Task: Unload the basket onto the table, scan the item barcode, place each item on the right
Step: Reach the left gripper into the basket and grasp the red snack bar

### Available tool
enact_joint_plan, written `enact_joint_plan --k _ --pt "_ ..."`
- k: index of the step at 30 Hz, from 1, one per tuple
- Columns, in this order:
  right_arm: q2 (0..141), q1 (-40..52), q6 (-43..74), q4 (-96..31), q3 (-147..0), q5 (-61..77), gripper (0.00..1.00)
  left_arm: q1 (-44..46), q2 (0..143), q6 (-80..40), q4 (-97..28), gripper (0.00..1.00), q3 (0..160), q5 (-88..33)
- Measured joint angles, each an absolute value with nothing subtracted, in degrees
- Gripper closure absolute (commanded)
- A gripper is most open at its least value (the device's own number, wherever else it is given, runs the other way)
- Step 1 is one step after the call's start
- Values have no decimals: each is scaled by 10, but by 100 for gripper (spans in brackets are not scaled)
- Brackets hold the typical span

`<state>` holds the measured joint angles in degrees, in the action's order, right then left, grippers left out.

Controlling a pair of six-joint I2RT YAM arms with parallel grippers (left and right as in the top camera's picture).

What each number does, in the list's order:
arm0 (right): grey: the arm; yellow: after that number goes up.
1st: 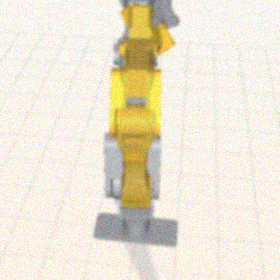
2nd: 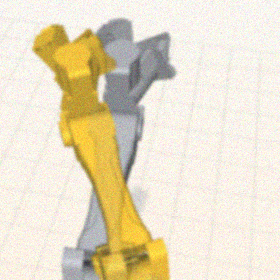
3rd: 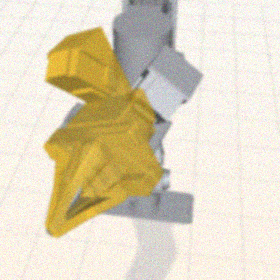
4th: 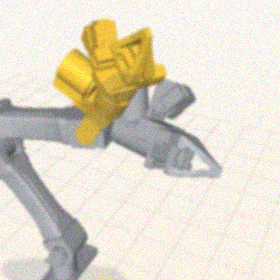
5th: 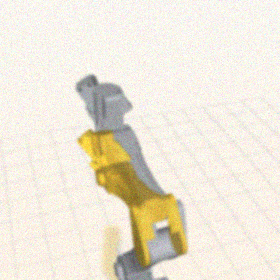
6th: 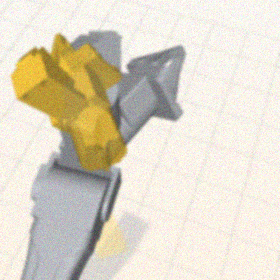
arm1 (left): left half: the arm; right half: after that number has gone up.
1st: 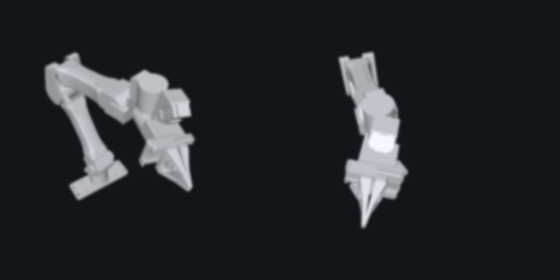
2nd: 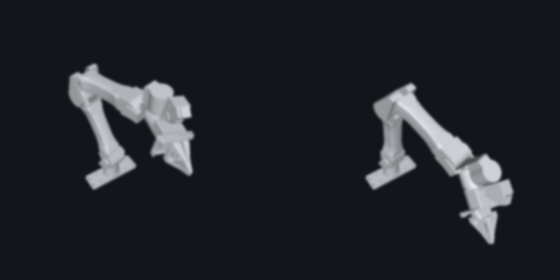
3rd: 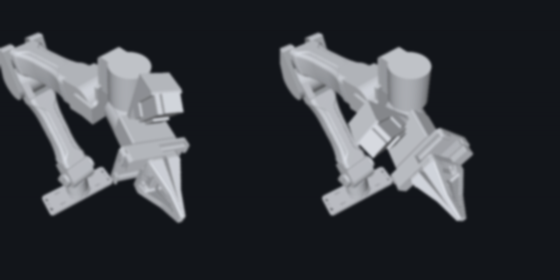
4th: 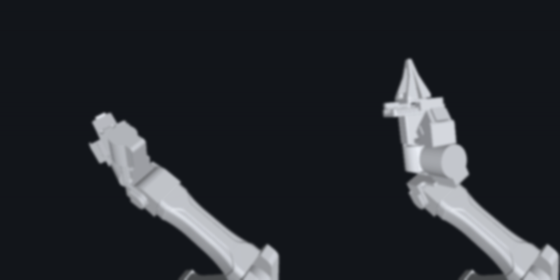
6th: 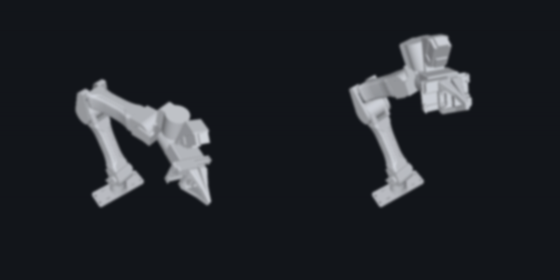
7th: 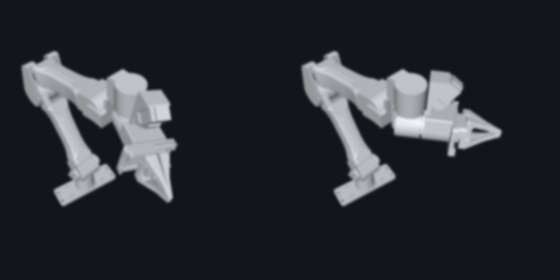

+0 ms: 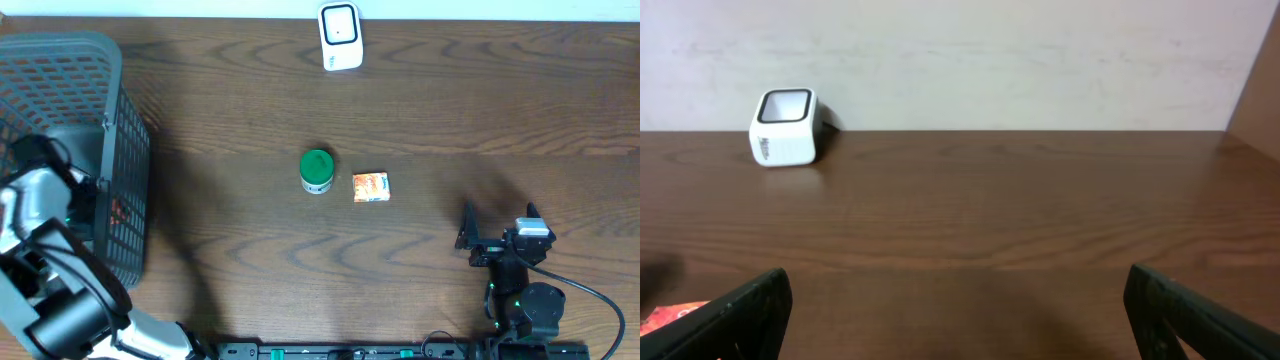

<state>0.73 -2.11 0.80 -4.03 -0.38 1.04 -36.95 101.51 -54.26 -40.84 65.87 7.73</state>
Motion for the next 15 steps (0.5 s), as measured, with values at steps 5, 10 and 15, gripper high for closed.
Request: enact_joint_plan --k 5,10,15 --pt "7 -21 8 -41 -4 10 1 -415 922 -524 -435 74 754 -44" --pt "7 -21 8 -40 -4 10 1 -417 774 -543 -401 74 855 -182" --pt "7 -21 8 -40 -4 10 1 -329 669 -564 -325 74 879 -282"
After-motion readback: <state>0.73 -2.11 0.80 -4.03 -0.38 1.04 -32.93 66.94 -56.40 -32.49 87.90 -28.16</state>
